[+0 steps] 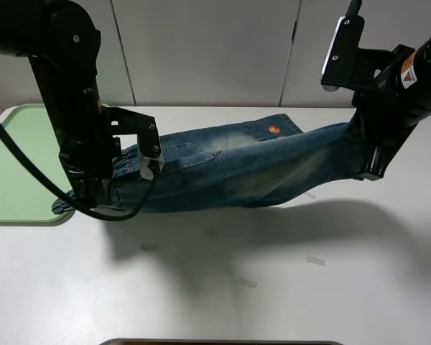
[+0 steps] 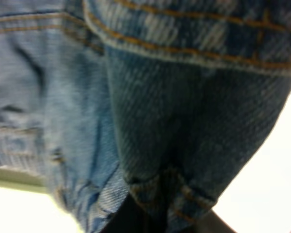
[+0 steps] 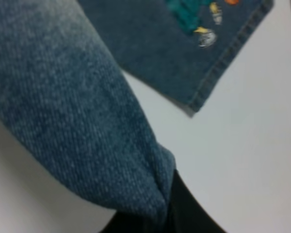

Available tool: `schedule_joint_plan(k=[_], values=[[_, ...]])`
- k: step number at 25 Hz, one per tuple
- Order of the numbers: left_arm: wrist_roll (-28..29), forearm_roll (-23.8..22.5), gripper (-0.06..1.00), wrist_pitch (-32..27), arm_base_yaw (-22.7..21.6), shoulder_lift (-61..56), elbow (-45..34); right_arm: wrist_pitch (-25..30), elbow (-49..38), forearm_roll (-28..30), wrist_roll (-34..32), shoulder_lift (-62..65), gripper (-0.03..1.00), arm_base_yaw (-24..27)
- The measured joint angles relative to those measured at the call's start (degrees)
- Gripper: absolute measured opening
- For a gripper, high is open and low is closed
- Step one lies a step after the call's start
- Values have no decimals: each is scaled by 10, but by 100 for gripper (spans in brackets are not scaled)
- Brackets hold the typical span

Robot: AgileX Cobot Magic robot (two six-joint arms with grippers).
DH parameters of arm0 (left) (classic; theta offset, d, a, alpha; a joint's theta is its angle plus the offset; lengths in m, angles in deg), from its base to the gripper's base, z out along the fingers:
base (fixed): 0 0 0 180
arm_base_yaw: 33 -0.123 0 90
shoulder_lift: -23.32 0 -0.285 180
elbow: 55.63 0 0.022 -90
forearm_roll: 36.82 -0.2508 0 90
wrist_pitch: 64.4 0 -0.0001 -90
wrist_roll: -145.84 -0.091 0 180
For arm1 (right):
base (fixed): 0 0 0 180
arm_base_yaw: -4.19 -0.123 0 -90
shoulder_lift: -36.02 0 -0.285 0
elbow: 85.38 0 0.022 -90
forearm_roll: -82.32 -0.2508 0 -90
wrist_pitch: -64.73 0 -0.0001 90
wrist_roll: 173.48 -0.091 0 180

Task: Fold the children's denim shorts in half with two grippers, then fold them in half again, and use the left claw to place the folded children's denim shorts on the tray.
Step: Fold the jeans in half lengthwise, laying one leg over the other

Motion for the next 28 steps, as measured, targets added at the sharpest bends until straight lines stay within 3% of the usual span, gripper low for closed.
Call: schedule_joint_plan(k=[15,21,28], values=[[143,-126,2,98,1,-10,4,2,156,-42,49,-132,-2,51],[166,-140,2,143,-15,-10,4,3,199,-43,59,-169,-2,55],[182,-143,2,202,-47,-10,4,-12,271,-105,111,-225,-2,92]])
